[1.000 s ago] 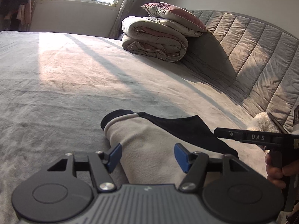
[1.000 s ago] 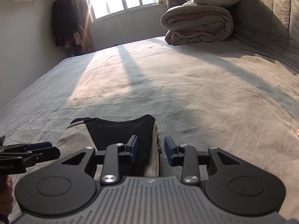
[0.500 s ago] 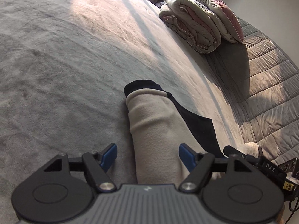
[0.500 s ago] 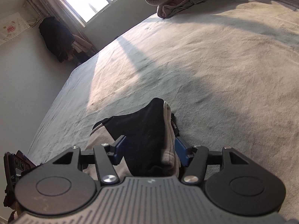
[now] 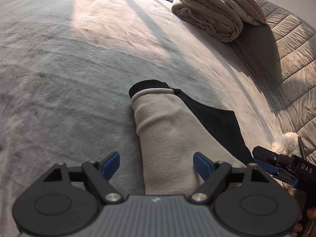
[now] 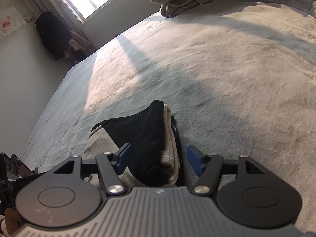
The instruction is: Fold clothes
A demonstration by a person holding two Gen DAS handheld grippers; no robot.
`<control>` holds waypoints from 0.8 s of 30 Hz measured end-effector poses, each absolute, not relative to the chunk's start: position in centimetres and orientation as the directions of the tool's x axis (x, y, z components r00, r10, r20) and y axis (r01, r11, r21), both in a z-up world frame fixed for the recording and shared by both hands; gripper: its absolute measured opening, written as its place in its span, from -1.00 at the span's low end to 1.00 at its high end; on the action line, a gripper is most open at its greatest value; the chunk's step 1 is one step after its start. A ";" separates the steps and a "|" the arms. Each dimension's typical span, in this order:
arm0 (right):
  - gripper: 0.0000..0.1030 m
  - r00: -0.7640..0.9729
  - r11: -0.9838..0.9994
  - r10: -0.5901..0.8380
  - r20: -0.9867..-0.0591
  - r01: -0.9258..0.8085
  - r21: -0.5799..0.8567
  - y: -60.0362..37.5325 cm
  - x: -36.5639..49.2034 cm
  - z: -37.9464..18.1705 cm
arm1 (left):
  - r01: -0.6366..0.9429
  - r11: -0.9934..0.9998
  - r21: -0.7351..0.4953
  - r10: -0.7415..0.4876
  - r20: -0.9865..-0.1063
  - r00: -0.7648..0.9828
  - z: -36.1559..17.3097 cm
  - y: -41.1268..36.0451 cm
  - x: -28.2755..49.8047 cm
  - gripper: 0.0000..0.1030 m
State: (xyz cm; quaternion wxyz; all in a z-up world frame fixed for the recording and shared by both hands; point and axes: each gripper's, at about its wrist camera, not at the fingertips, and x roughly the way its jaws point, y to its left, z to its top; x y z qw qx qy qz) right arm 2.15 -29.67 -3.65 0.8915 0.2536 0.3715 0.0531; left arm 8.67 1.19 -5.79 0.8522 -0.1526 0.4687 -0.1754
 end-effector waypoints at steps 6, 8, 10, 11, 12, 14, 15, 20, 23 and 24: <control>0.69 0.712 0.899 0.254 -0.654 0.075 0.431 -28.4 0.9 -2.3 | 0.168 0.917 -0.363 -0.396 -0.771 0.498 -4.6 0.7 7.9 0.74; 0.84 0.708 0.912 0.238 -0.664 0.072 0.404 -27.9 0.4 -2.0 | 0.185 0.925 -0.331 -0.378 -0.779 0.501 -4.3 0.3 7.3 0.79; 0.90 0.705 0.924 0.222 -0.674 0.068 0.376 -27.5 -0.1 -1.7 | 0.201 0.933 -0.299 -0.360 -0.785 0.504 -4.0 -0.1 6.7 0.84; 0.92 0.703 0.930 0.214 -0.678 0.066 0.362 -27.3 -0.4 -1.5 | 0.209 0.936 -0.283 -0.351 -0.788 0.505 -3.9 -0.3 6.4 0.86; 0.95 0.702 0.934 0.209 -0.681 0.065 0.352 -27.1 -0.5 -1.4 | 0.217 0.938 -0.269 -0.344 -0.791 0.507 -3.7 -0.6 6.1 0.88; 0.97 0.699 0.937 0.204 -0.685 0.064 0.345 -26.9 -0.7 -1.5 | 0.240 0.938 -0.251 -0.341 -0.792 0.505 -3.6 -1.1 5.5 0.91; 0.98 0.697 0.938 0.202 -0.688 0.064 0.341 -26.8 -0.8 -1.6 | 0.251 0.936 -0.247 -0.344 -0.793 0.503 -3.6 -1.3 5.2 0.92; 0.99 0.691 0.945 0.191 -0.698 0.063 0.321 -26.3 -1.2 -1.8 | 0.293 0.918 -0.267 -0.381 -0.797 0.469 -3.7 -1.7 4.5 0.93; 0.99 0.686 0.949 0.185 -0.703 0.062 0.310 -26.0 -1.5 -2.0 | 0.282 0.894 -0.347 -0.442 -0.784 0.435 -4.0 -0.5 5.1 0.93; 0.99 0.685 0.950 0.183 -0.705 0.061 0.306 -25.9 -1.6 -2.0 | 0.267 0.884 -0.384 -0.466 -0.776 0.426 -4.2 0.1 5.4 0.93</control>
